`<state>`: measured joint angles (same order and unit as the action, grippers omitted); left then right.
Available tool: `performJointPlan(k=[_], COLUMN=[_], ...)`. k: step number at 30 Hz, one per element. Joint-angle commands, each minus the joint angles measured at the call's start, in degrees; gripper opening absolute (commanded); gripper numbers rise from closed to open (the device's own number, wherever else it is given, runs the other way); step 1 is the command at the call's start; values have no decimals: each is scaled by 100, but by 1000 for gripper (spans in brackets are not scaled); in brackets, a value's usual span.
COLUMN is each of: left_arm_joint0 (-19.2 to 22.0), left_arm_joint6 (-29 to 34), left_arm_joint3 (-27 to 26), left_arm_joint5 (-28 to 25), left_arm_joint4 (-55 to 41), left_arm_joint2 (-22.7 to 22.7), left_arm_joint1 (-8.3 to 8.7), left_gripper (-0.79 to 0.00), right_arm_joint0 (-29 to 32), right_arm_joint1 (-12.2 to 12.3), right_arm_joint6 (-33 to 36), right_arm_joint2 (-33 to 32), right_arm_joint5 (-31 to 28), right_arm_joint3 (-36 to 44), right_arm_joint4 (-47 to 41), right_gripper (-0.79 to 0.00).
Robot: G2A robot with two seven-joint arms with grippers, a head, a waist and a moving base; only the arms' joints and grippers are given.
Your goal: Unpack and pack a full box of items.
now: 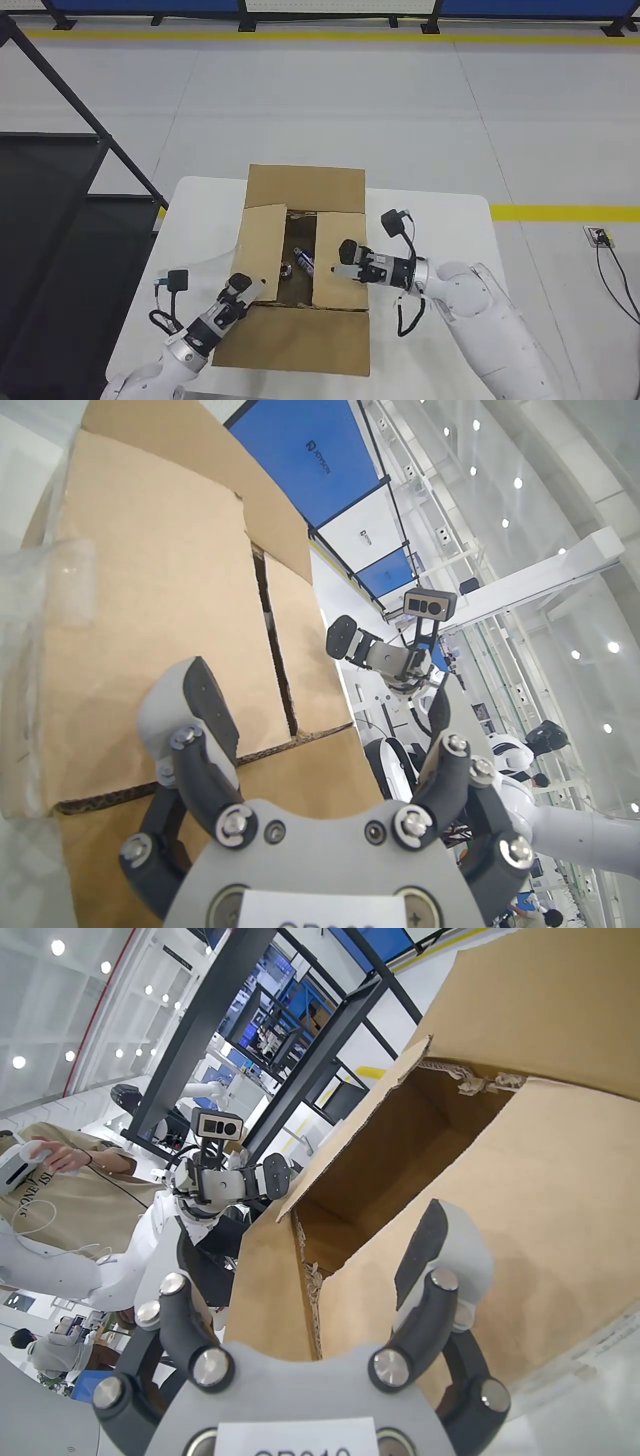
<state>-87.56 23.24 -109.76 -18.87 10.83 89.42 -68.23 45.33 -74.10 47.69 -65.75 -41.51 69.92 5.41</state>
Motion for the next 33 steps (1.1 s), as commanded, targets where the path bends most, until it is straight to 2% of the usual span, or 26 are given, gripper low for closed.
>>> performJointPlan(k=[1, 6, 10, 15, 18, 25, 29, 33], left_arm_joint0=[-111, -423, -743, -1013, -1083, -1070, -1023, -963], left_arm_joint6=[-22, -143, -63, 549, 1117, 2788, 3188, 3430], left_arm_joint3=[-121, -392, -413, -167, 66, 572, 621, 574], left_arm_joint5=[-44, -228, -435, -651, -754, -956, -1095, -1257], left_arm_joint4=[-128, -436, -923, -1093, -1225, -1094, -707, -466], left_arm_joint2=[163, 620, 1134, 1597, 1751, 1817, 1606, 1273], left_arm_joint1=[13, 41, 72, 138, 188, 343, 391, 420], left_gripper=[0, 0, 0, 0, 0, 0, 0, 0], right_arm_joint0=[-3, -3, 35, 147, 76, -239, -556, -889], right_arm_joint1=[-2, -2, 2, 10, -19, -119, -220, -343], right_arm_joint6=[-1, -1, -96, -987, -1773, -3507, -4070, -4187], right_arm_joint2=[4, 4, -20, -236, -271, -252, -64, 117], right_arm_joint5=[3, 3, 69, 245, 354, 882, 1181, 1332], right_arm_joint3=[-7, -7, -14, -179, -281, -726, -1203, -1779], right_arm_joint4=[5, 5, 31, 27, 413, 1332, 1591, 1358], right_gripper=[0, 0, 0, 0, 0, 0, 0, 0])
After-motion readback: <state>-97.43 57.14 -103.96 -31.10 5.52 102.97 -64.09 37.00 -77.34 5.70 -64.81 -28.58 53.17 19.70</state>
